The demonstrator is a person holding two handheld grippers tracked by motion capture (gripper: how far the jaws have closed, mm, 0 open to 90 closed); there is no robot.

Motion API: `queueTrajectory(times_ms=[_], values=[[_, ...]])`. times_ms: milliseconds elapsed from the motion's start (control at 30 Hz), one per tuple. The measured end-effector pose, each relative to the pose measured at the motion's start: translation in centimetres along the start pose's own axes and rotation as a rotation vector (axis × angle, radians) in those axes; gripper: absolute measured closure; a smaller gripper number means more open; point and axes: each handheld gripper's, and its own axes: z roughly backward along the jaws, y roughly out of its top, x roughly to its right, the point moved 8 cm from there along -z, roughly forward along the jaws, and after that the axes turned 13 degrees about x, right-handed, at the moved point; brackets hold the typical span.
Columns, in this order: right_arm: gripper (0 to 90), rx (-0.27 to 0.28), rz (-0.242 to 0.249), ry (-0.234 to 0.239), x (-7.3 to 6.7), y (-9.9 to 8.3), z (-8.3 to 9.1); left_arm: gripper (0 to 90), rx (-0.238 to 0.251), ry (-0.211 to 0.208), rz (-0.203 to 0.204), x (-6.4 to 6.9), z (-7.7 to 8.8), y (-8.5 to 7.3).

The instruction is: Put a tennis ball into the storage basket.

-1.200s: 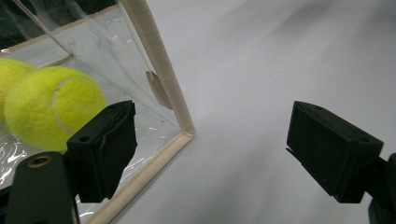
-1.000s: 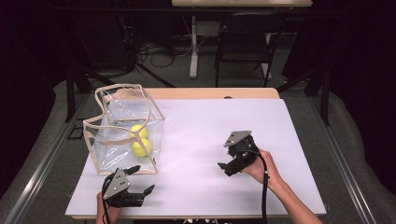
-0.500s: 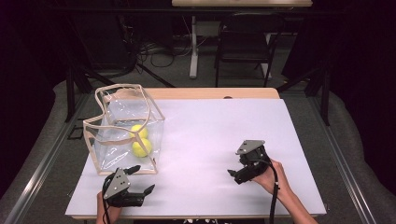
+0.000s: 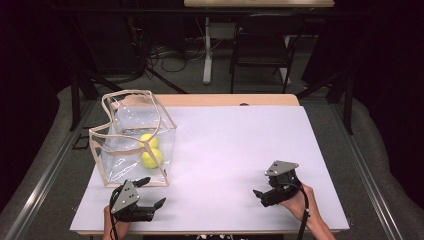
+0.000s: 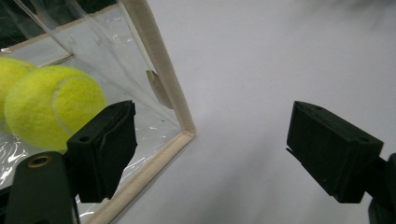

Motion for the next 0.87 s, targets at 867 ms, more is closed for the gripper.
queueTrajectory(times_ms=[867], values=[[0.0, 0.149, -0.039, -0.056, -0.6, -3.0, 1.8, 15.9, -0.005, 0.0, -0.007, 0.1, 0.0, 0.0]])
